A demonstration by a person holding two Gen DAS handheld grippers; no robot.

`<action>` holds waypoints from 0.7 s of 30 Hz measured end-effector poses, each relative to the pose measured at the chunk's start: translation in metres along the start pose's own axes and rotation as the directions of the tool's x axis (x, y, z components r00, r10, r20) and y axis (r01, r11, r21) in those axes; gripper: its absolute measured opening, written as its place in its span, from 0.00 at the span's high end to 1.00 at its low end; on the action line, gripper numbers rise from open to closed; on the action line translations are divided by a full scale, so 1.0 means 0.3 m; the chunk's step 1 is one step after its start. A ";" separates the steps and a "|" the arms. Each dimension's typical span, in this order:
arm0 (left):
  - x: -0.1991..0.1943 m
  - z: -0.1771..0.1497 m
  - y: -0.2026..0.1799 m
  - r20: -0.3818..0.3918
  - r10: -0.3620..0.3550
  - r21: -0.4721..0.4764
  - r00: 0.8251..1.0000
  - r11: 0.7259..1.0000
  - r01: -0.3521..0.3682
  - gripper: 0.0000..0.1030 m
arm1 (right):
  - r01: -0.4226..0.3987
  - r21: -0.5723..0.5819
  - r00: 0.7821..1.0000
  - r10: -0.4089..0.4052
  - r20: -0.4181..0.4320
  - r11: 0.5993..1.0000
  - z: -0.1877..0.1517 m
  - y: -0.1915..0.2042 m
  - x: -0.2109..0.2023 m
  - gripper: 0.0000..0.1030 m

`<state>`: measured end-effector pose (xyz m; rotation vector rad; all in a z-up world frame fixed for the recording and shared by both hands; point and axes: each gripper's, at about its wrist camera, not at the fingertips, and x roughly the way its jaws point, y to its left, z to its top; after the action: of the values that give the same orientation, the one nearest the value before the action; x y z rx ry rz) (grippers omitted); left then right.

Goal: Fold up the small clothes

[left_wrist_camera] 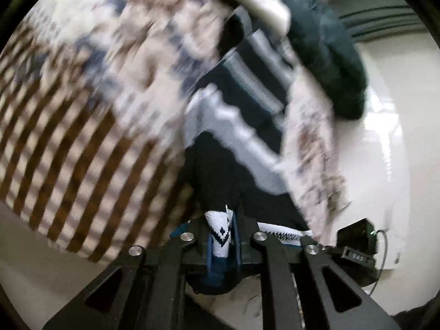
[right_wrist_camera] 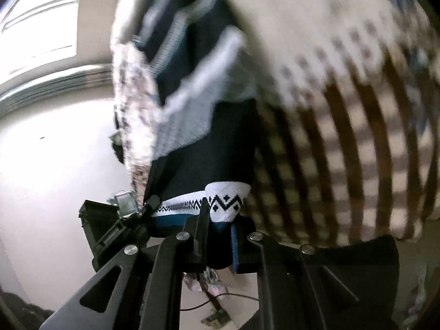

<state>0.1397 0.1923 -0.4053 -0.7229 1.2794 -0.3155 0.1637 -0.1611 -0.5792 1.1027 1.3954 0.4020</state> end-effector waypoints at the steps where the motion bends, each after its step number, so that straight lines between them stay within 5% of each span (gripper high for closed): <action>1: -0.013 0.033 -0.032 0.015 -0.019 0.009 1.000 1.000 0.018 0.91 | -0.012 -0.019 1.000 0.012 0.022 1.000 0.028 0.045 -0.026 0.88; 5: -0.021 0.222 -0.159 0.092 -0.113 0.057 0.989 0.992 0.108 0.91 | -0.042 -0.086 0.992 0.052 0.111 0.995 0.167 0.206 -0.105 0.88; 10: 0.098 0.573 -0.241 0.143 -0.185 0.066 0.972 0.982 0.177 0.91 | -0.023 -0.125 0.969 0.053 0.242 0.992 0.485 0.349 -0.163 0.89; 18: 0.471 1.134 -0.301 0.098 -0.152 0.046 0.984 0.988 0.148 0.85 | 0.047 -0.106 0.917 -0.001 0.398 0.993 1.110 0.463 -0.082 0.89; 21: 0.568 1.273 -0.240 0.039 -0.126 -0.065 0.991 0.990 0.128 0.79 | 0.071 -0.068 0.943 -0.045 0.329 0.995 1.333 0.458 0.017 0.87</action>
<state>0.5607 0.1576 -0.4460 -0.8661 1.2187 -0.3629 0.5778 -0.2407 -0.5482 1.0092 1.1051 0.2158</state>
